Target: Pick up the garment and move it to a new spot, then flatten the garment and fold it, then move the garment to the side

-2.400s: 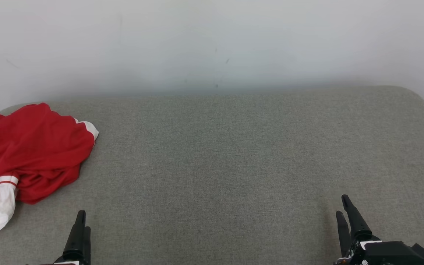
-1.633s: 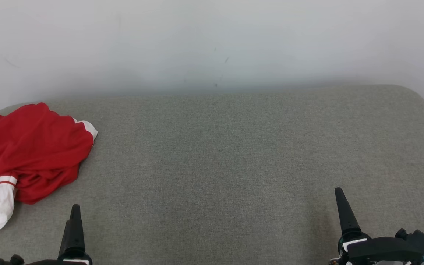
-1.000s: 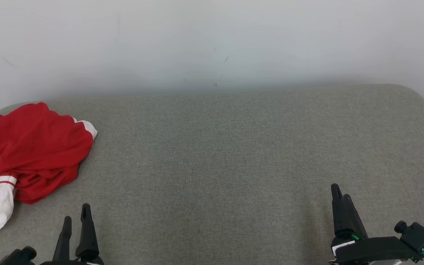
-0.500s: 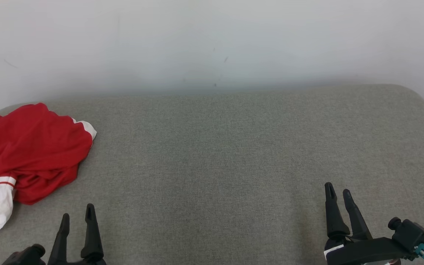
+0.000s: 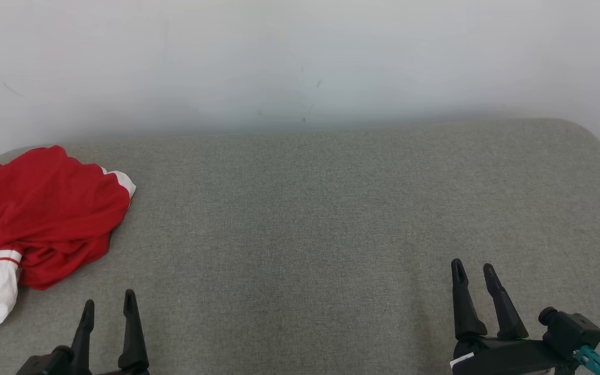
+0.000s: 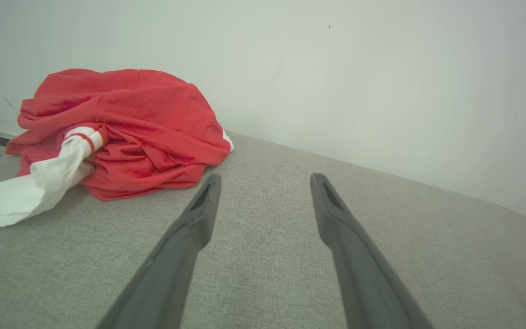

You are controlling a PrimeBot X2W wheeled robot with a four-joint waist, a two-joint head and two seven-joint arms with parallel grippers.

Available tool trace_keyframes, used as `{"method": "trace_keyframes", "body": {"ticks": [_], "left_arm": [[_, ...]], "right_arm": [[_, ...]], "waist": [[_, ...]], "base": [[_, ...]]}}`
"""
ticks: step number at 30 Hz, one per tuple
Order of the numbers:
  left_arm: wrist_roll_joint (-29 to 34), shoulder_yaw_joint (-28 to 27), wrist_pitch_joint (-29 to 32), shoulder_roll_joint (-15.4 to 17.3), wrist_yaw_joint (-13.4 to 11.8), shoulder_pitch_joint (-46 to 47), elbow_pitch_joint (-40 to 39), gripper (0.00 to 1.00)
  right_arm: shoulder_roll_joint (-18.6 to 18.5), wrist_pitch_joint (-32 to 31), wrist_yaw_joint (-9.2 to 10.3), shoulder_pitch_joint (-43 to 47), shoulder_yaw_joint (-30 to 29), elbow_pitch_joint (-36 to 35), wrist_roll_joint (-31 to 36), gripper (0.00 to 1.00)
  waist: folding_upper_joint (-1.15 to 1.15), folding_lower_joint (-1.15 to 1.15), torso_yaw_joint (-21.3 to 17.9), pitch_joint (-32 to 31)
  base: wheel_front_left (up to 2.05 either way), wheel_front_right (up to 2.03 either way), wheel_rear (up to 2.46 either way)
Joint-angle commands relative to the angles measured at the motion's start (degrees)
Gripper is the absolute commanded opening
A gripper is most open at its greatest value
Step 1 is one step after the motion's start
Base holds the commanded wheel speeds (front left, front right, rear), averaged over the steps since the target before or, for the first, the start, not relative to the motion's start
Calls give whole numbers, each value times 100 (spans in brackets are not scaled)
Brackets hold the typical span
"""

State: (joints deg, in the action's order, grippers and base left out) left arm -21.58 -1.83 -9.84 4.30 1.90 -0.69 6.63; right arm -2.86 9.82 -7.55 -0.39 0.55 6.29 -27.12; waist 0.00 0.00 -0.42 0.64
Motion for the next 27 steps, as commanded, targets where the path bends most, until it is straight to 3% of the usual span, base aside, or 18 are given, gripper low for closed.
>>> {"method": "trace_keyframes", "body": {"ticks": [1, 27], "left_arm": [[137, 10, -46, 46, -33, -21, -71, 100], [1385, 157, -368, 182, -199, -185, -179, 100]], "right_arm": [[-2, 52, 8, 11, 18, -66, 154, 100], [-2, 369, 10, 88, 69, -151, 1580, 100]], "waist": [[0, 0, -1, 0], [0, 0, 12, 15]], "base": [[0, 0, 0], [0, 0, 0]]}}
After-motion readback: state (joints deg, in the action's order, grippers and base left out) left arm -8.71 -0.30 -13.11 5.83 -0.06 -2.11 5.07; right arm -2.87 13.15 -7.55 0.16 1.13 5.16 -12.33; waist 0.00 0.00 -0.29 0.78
